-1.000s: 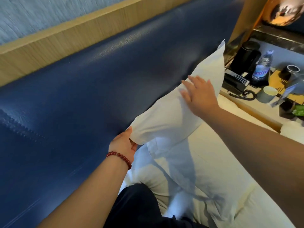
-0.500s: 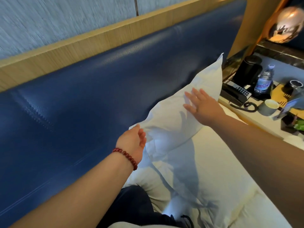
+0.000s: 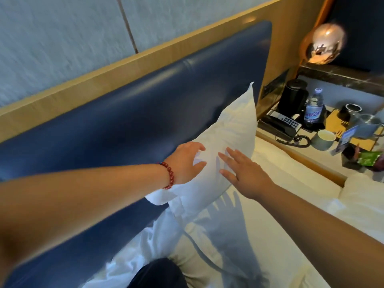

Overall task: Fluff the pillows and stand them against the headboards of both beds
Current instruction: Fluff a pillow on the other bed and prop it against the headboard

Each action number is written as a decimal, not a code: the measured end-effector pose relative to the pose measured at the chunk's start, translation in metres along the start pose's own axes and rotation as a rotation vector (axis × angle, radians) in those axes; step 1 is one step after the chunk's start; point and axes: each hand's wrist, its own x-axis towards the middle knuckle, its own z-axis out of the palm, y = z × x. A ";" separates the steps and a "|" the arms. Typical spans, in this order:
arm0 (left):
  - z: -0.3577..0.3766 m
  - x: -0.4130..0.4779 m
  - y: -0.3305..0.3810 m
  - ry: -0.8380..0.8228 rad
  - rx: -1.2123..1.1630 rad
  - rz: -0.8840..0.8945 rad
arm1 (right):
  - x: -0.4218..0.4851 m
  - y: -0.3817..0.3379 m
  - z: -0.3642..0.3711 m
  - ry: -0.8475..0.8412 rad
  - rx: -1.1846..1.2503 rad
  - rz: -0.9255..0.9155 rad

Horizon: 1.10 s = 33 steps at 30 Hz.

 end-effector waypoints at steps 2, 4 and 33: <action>-0.005 0.013 -0.003 -0.119 0.161 0.063 | -0.002 0.004 0.009 0.006 0.074 0.013; -0.012 0.032 -0.001 -0.189 0.225 0.063 | -0.002 0.006 0.015 0.019 0.121 0.011; 0.023 0.171 0.019 -0.364 0.232 0.141 | 0.175 0.147 -0.026 0.425 0.155 0.039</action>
